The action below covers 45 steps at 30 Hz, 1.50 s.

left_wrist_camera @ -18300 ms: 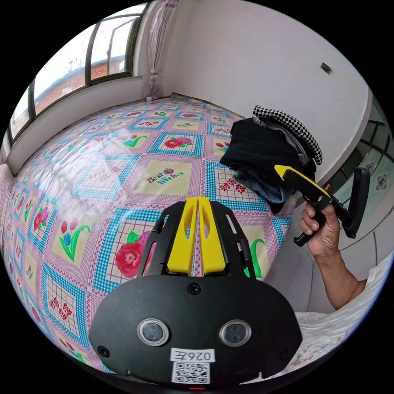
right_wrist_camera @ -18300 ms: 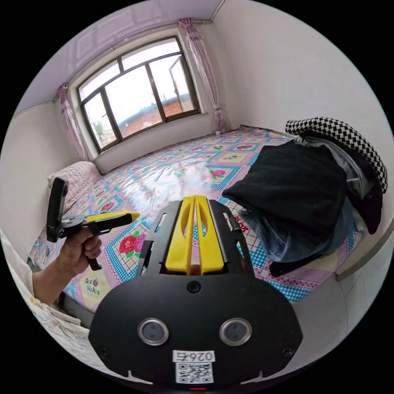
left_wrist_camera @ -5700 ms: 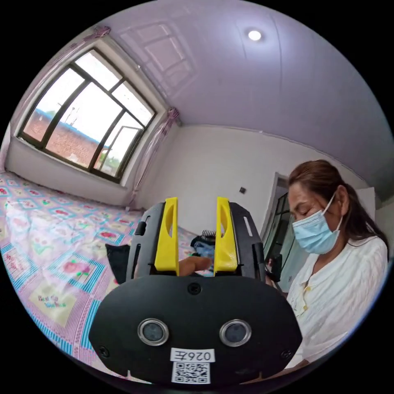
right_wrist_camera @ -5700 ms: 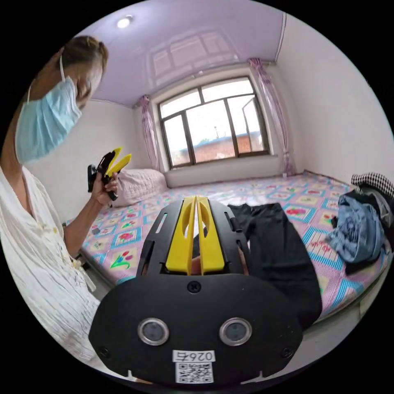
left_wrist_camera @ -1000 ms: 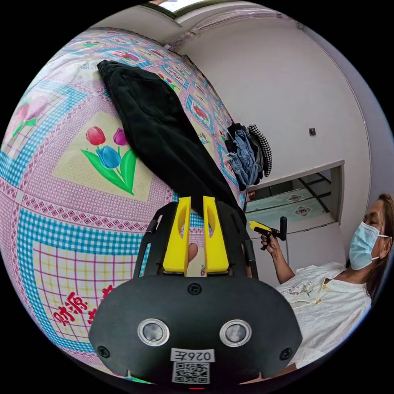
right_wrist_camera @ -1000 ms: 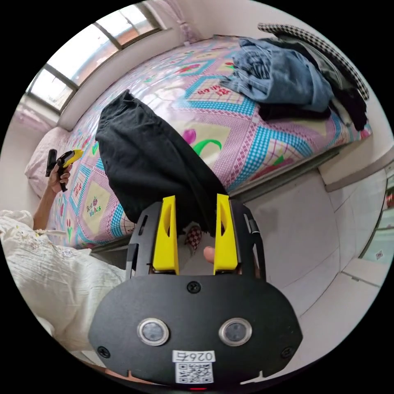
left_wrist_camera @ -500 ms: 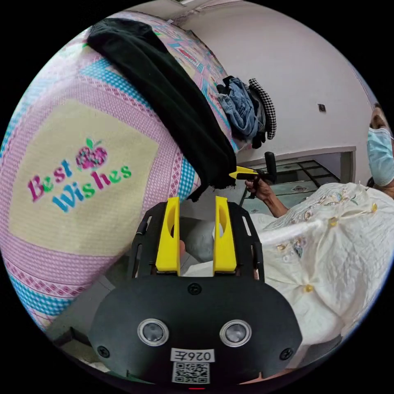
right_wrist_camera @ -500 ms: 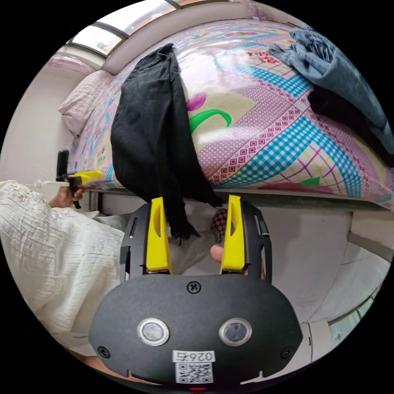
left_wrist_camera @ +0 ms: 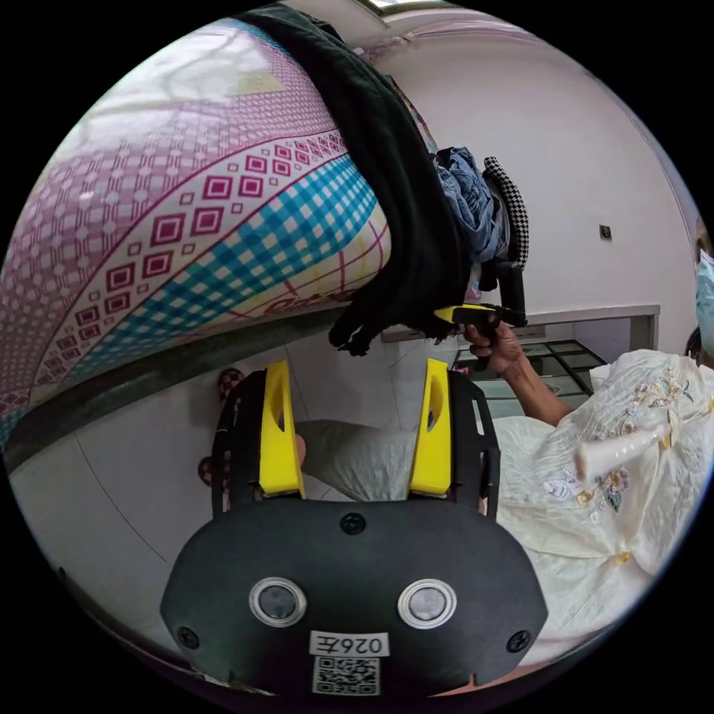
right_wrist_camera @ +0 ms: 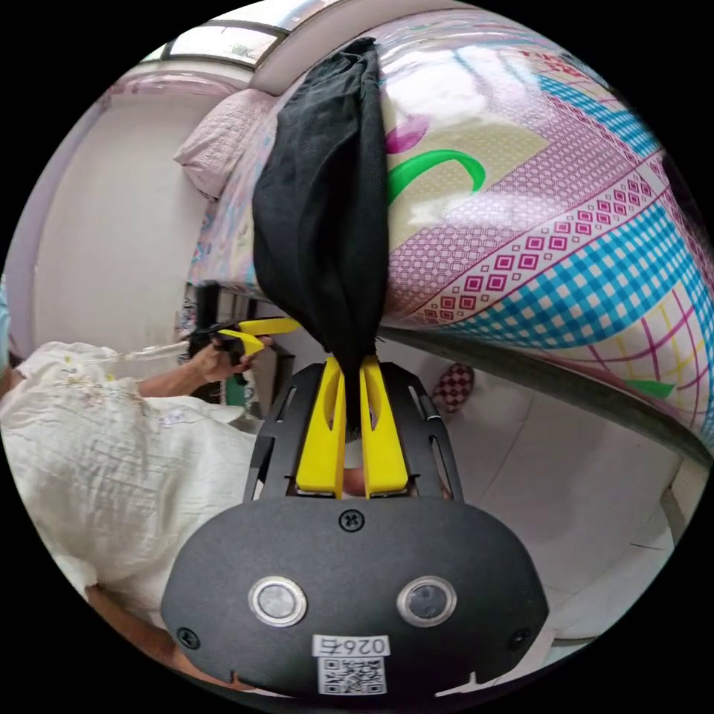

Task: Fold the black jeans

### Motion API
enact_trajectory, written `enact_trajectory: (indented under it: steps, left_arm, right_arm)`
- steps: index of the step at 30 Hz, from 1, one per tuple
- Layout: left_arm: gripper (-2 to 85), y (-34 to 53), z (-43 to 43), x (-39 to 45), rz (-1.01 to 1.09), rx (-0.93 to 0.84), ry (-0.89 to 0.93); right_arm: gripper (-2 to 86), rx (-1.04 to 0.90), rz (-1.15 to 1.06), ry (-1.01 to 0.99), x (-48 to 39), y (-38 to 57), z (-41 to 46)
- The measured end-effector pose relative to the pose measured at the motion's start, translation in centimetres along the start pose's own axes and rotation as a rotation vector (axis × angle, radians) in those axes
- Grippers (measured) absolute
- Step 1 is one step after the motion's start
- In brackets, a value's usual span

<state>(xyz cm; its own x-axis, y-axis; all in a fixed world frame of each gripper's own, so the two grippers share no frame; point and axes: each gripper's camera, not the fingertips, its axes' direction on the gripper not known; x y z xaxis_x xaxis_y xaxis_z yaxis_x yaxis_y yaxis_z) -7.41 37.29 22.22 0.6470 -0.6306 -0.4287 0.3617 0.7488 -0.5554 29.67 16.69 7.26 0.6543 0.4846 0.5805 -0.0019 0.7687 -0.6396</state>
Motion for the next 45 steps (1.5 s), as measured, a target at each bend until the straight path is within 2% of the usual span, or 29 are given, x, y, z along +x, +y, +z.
enact_trajectory:
  steps: [2, 8, 14, 18, 20, 24, 27, 29, 30, 31, 33, 36, 39, 43, 45]
  left_arm:
    - [25.2, 0.5, 0.3, -0.7, 0.012, 0.014, 0.034]
    - [26.9, 1.6, 1.1, -2.0, 0.032, 0.168, 0.313]
    - [27.0, 3.7, -0.6, -1.8, 0.042, 0.328, 0.636]
    - [26.4, 5.4, -3.5, -0.3, 0.09, 0.385, 0.792]
    - [26.2, 5.5, -4.0, 0.5, 0.098, 0.356, 0.781]
    - [28.0, 4.2, -2.5, 1.9, 0.09, 0.157, 0.665]
    - [28.8, 3.8, -1.6, 2.6, 0.075, 0.128, 0.666]
    - [25.6, 3.7, -1.7, 2.8, 0.066, 0.163, 0.718]
    - [18.6, 3.6, -2.0, 3.1, 0.066, 0.154, 0.772]
    - [7.6, 3.4, -2.1, 3.3, 0.04, 0.089, 0.85]
    - [1.8, 4.3, -3.8, 3.9, 0.02, 0.096, 0.827]
    - [0.2, 6.8, -8.0, 5.7, 0.049, 0.132, 0.745]
    - [-0.3, 8.5, -11.8, 8.3, 0.053, 0.117, 0.648]
    - [-0.4, 9.9, -17.5, 14.0, 0.146, 0.15, 0.529]
    - [-0.4, 10.1, -19.6, 16.7, 0.197, 0.173, 0.475]
  right_arm:
    - [-1.1, 0.031, 0.018, -0.199, 1.5, 0.2, -2.9]
    - [-1.1, 0.051, -0.019, -0.543, 1.6, -0.6, -8.1]
    - [-1.1, 0.027, -0.023, -0.647, 1.1, -1.1, -9.9]
    - [-1.1, 0.012, -0.028, -0.551, 1.5, -0.5, -10.5]
    - [-1.1, 0.029, -0.038, -0.528, 1.6, 0.3, -10.8]
    - [-1.1, 0.066, -0.053, -0.57, 0.9, 1.4, -11.3]
    - [-1.1, 0.089, -0.084, -0.544, -0.7, 2.5, -12.0]
    - [-1.0, 0.08, -0.105, -0.512, -1.7, 3.3, -12.3]
    - [-1.0, 0.074, -0.108, -0.497, -1.9, 3.5, -12.3]
    - [-1.0, 0.057, -0.11, -0.446, -2.2, 4.0, -12.3]
    - [-1.0, 0.035, -0.104, -0.344, -2.2, 4.9, -12.2]
    - [-1.1, 0.022, -0.062, -0.286, -1.0, 6.7, -12.0]
    - [-1.1, -0.015, -0.074, -0.384, -1.3, 8.2, -9.9]
    - [-1.2, 0.058, -0.161, -0.538, -4.4, 10.5, -9.5]
    - [-1.2, 0.086, -0.262, -0.52, -6.3, 11.4, -10.3]
